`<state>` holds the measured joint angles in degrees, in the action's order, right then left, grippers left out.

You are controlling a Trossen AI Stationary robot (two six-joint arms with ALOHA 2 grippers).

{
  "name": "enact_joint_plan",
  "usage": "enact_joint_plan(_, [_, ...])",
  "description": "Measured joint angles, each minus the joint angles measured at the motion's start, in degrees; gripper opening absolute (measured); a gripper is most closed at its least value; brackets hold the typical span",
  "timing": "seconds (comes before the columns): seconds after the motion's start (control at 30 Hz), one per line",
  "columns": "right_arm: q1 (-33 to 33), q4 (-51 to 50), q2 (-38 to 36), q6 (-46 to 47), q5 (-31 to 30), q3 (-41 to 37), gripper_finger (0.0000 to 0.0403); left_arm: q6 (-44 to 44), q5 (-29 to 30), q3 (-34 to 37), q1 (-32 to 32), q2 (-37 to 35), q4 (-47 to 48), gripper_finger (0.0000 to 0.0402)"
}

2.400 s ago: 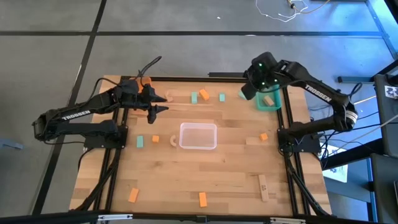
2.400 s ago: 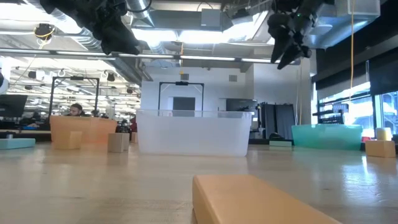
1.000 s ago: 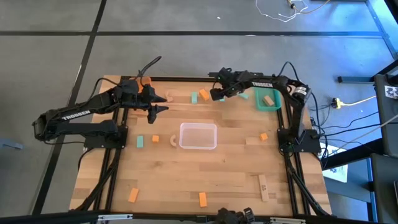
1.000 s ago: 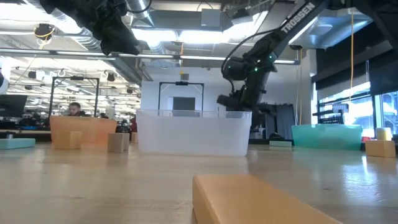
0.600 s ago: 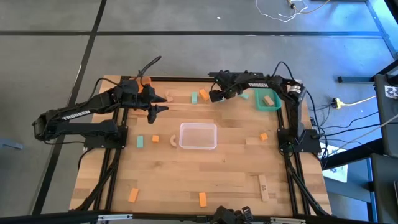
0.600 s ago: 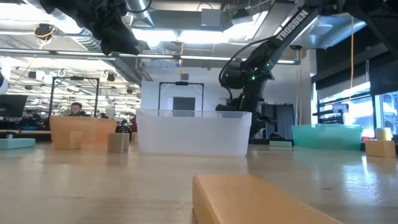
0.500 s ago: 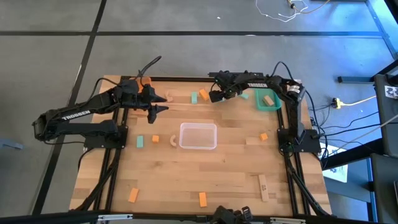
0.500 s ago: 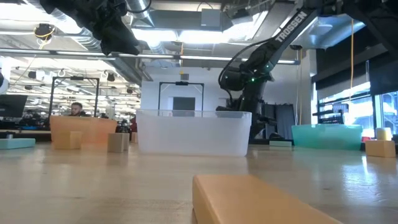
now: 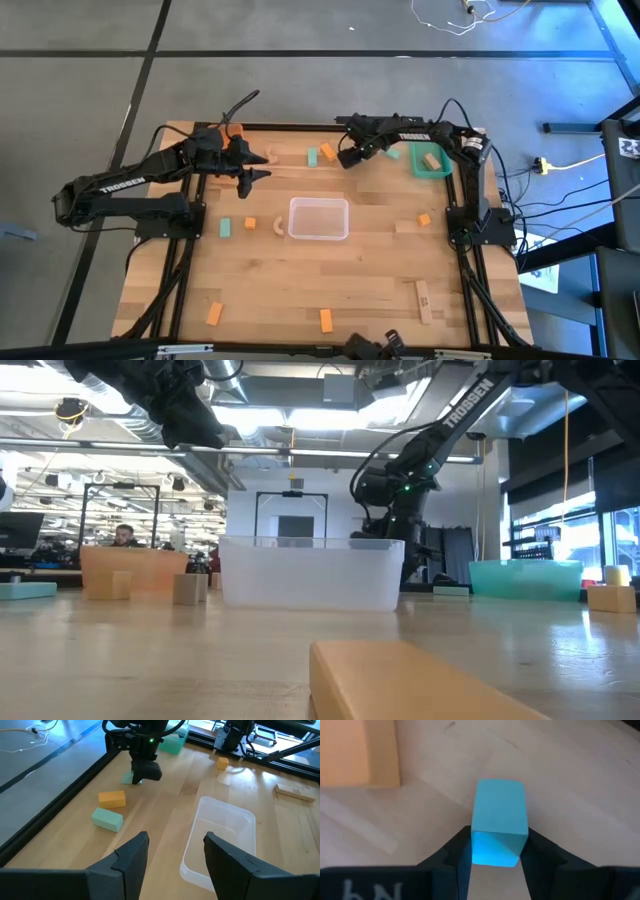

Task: Sort & place blocks by color
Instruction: Put the blue block into the transparent bin

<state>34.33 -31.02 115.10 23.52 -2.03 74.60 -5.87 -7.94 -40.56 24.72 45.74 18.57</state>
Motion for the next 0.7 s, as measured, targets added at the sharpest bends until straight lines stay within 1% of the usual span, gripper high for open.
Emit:
enact_joint_plan(0.1, [-0.4, -3.7, -2.9, -1.9, 3.3, 0.6, 0.0130, 0.0, 0.0, 0.0, 0.0, 0.0, 0.0, 0.0183])
enact_joint_plan(0.27, [-2.4, -14.0, -8.0, -8.9, 6.8, 6.2, 0.0130, 0.1, 0.0, 0.0, 0.0, 0.0, 0.3, 0.0183])
enact_joint_plan(0.33, [-4.1, -18.1, -9.2, -12.2, 9.7, 8.6, 0.0130, 0.9, 0.0, 0.0, 0.0, 0.0, 0.3, 0.0183])
enact_joint_plan(0.47, [-8.8, -23.1, -10.7, -18.3, 14.4, 12.2, 0.0130, 3.3, 0.0, 0.0, 0.0, 0.0, 0.3, 0.0183])
enact_joint_plan(0.57, [-12.6, -22.8, -10.4, -21.1, 18.1, 12.4, 0.0130, 4.5, 0.0, 0.0, 0.0, 0.0, 0.3, 0.0183])
enact_joint_plan(0.7, [-17.4, -20.4, -9.8, -23.6, 20.4, 12.1, 0.0130, 5.0, 0.0, 0.0, 0.0, 0.0, 0.3, 0.0183])
